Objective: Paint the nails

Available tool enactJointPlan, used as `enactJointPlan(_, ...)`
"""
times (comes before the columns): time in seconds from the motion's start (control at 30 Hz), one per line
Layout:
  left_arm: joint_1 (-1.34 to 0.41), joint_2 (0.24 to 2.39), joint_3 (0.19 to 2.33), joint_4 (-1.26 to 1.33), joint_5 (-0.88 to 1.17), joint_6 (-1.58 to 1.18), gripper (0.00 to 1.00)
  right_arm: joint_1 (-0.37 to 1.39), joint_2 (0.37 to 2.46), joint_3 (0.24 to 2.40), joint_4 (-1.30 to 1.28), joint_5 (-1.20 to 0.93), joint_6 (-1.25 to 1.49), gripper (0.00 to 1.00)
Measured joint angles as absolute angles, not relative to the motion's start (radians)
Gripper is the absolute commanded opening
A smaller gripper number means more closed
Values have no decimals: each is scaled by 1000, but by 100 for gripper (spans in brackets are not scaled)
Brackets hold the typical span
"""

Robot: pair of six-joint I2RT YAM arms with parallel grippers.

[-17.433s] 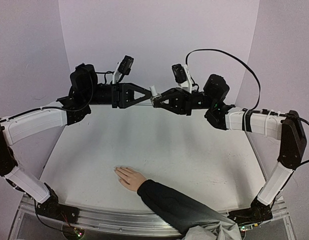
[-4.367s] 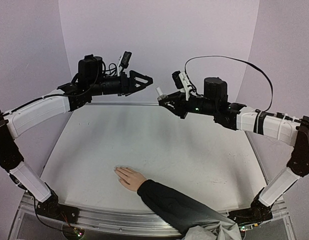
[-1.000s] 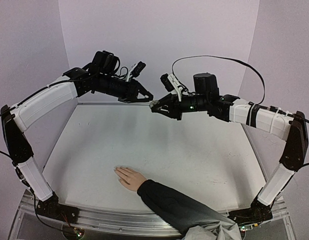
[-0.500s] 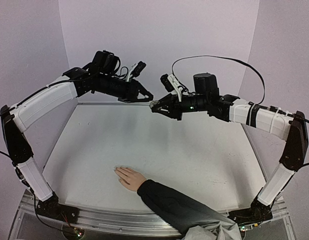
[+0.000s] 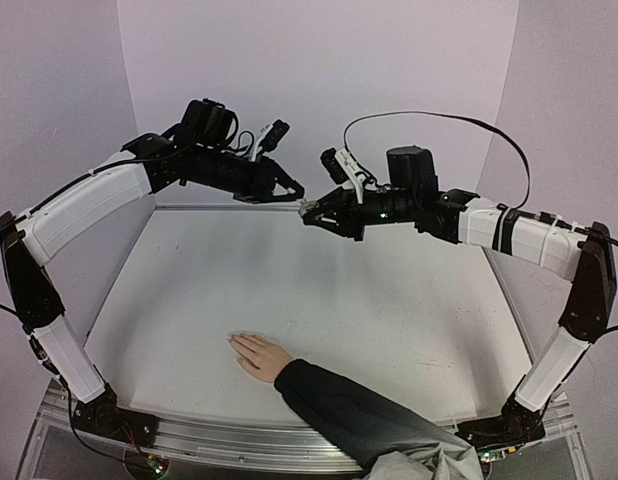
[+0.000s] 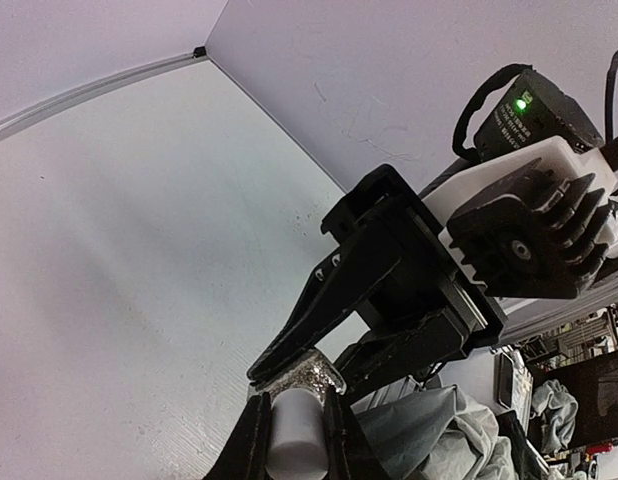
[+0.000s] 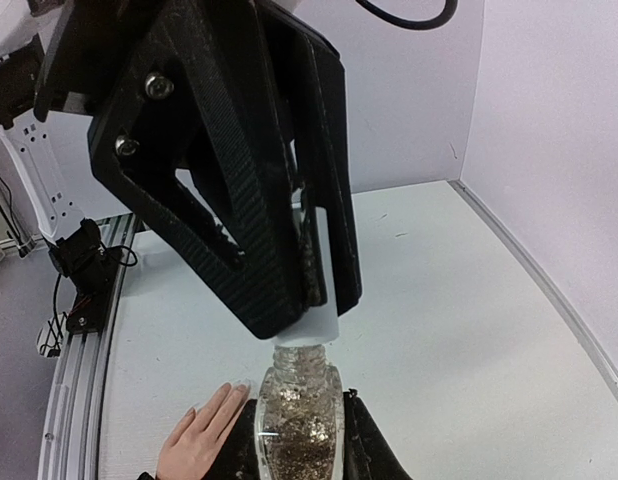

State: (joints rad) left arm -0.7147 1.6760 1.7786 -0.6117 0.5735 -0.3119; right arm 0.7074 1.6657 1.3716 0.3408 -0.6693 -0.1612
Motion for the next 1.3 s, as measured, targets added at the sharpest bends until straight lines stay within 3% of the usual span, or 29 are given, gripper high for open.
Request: enactJointPlan(1.3, -706, 1626, 1778, -629, 545, -279, 0, 708, 1667, 1372, 340, -670, -164, 0)
